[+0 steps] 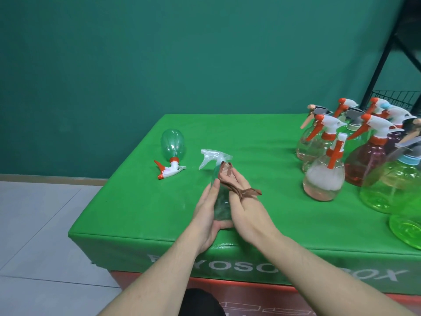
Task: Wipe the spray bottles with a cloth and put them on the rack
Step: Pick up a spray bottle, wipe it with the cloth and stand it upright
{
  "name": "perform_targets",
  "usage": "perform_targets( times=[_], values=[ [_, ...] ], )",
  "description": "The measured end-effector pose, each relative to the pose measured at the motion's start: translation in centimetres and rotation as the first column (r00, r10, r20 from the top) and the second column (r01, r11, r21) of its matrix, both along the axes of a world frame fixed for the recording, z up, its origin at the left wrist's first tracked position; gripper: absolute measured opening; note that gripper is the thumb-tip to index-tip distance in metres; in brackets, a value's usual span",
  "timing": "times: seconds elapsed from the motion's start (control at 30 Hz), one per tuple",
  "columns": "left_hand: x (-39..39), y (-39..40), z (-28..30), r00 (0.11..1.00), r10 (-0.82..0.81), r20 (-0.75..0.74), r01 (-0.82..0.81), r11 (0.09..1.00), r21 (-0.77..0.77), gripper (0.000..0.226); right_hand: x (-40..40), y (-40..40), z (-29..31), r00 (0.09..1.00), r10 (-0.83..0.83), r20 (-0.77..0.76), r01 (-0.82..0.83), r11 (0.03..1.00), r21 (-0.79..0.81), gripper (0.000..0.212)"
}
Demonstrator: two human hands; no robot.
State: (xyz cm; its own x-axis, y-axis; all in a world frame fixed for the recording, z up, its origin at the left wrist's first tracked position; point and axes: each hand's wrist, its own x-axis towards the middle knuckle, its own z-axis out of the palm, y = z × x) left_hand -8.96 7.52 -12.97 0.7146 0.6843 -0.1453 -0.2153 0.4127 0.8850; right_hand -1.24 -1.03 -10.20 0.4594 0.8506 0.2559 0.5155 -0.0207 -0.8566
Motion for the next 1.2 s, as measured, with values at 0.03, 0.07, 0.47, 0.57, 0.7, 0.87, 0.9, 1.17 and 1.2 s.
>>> perform_targets(
  times=[0.03,0.07,0.47,0.57,0.7,0.87,0.9,1.17,1.2],
  values=[
    [0.0,0.0,0.0,1.0,-0.002,-0.006,0.002,1.0,-0.015,0.067,-0.3,-0.5,-0.4,0.999,0.004,0.043,-0.005,1.0,0.015,0.052],
    [0.0,0.0,0.1,1.0,-0.011,-0.004,0.011,0.999,-0.031,0.068,-0.5,-0.9,-1.0,0.996,0.007,0.092,-0.009,1.0,0.024,0.056],
    [0.5,0.8,-1.0,0.999,0.028,0.023,-0.025,0.994,-0.105,0.112,-0.8,-4.4,-3.5,0.857,0.125,0.501,-0.144,0.99,0.0,0.062],
    [0.4,0.8,-0.5,1.0,0.012,-0.019,-0.013,0.999,-0.048,0.092,-0.3,-4.4,-3.4,0.856,0.103,0.507,-0.128,0.992,0.015,0.061],
    [0.1,0.8,-0.1,0.999,-0.032,-0.025,0.03,0.997,-0.066,0.057,0.0,-3.5,-3.1,0.844,0.064,0.532,-0.084,0.996,0.014,0.061],
    [0.4,0.7,0.0,1.0,-0.027,0.006,0.028,0.997,-0.073,0.053,0.7,-0.9,-1.6,0.914,0.023,0.405,-0.04,0.999,0.034,0.064],
    [0.3,0.7,0.0,0.999,-0.036,0.016,0.037,0.995,-0.09,0.054,0.6,-0.4,-1.1,0.924,0.016,0.383,-0.029,0.999,0.03,0.063],
    [-0.1,0.3,0.8,0.999,-0.025,0.024,0.028,0.987,-0.159,0.042,1.3,3.9,2.5,0.982,0.005,0.19,0.01,0.997,-0.079,0.057],
    [-0.2,0.3,0.8,0.999,-0.02,0.03,0.024,0.987,-0.161,0.043,1.3,4.2,2.7,0.986,0.005,0.165,0.008,0.997,-0.074,0.058]
  ],
)
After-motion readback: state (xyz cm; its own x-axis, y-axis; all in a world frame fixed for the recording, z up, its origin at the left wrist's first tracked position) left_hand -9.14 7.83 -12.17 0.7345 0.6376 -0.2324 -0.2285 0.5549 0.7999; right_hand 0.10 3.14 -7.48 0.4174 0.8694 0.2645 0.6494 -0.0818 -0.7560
